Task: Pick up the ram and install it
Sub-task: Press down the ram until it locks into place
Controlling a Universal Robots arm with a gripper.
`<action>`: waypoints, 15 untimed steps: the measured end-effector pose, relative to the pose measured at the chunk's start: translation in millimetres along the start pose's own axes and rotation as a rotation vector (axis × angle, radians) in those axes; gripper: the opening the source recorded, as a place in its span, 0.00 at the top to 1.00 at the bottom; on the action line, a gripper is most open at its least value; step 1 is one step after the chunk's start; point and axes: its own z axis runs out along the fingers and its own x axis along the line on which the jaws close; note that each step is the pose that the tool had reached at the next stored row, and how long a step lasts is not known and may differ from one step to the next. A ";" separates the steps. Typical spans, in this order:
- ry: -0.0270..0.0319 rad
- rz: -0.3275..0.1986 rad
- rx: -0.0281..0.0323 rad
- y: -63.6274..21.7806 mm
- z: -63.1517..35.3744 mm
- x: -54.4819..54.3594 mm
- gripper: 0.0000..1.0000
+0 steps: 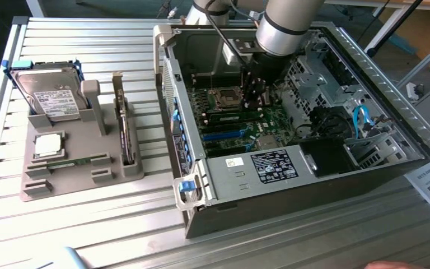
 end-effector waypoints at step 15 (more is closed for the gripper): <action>0.0001 0.000 0.0000 18.1 0.6 0.2 0.90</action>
